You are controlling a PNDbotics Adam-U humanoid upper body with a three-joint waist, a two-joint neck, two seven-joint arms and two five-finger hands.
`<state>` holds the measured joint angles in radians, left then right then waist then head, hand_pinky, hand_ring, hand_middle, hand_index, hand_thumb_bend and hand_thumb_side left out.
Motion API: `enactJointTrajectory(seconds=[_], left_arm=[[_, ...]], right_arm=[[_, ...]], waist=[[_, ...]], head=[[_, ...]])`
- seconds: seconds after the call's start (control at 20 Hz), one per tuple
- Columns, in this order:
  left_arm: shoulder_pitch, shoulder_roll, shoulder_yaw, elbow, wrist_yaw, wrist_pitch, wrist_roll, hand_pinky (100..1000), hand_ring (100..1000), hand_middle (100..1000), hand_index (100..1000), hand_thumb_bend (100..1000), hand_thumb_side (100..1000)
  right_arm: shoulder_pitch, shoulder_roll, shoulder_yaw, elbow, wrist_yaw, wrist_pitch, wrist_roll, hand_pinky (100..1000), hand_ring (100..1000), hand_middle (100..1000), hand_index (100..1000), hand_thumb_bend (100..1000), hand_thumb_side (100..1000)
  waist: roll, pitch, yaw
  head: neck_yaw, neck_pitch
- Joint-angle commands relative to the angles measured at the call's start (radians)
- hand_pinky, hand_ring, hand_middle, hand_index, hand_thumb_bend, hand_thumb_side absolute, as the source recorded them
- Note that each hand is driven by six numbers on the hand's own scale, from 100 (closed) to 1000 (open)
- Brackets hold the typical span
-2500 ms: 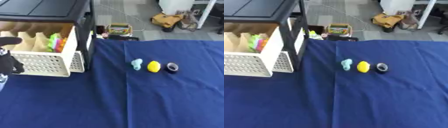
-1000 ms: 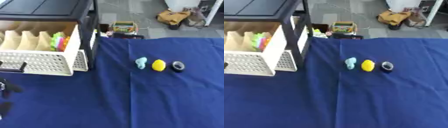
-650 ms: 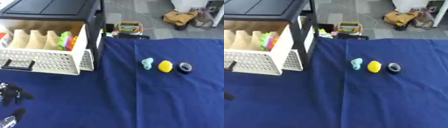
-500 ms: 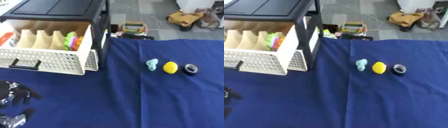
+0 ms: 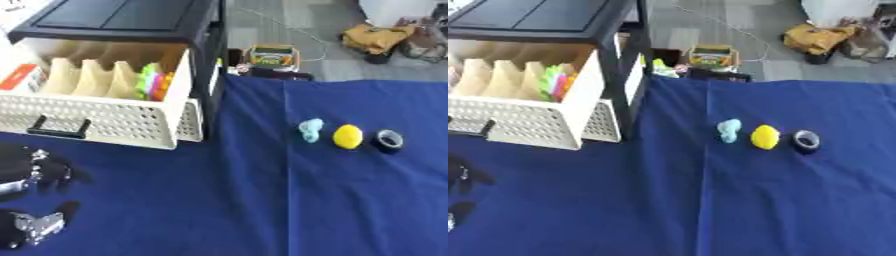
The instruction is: Pick up objects from table and place into drawer.
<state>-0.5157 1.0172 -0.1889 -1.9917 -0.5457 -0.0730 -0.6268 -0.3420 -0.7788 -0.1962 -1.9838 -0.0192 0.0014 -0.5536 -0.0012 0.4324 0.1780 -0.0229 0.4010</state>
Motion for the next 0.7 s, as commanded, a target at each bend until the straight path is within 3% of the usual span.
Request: enactJointTrajectory(seconds=[0.05, 0.7], left_arm=[[-0.028, 0.011, 0.003, -0.008, -0.033, 0.015, 0.005, 587, 534, 567, 858, 100, 967], [-0.093, -0.021, -0.024, -0.008, -0.066, 0.067, -0.038, 589, 530, 558, 846, 100, 973]], right_arm=[[-0.007, -0.019, -0.012, -0.016, -0.006, -0.003, -0.003, 648, 746, 548, 811, 100, 1000], [-0.007, -0.012, -0.010, -0.016, -0.006, -0.015, -0.008, 647, 744, 545, 799, 100, 1000]], waist=[[0.003, -0.020, -0.003], [0.005, -0.018, -0.013]], head=[[-0.001, -0.016], [-0.011, -0.020]])
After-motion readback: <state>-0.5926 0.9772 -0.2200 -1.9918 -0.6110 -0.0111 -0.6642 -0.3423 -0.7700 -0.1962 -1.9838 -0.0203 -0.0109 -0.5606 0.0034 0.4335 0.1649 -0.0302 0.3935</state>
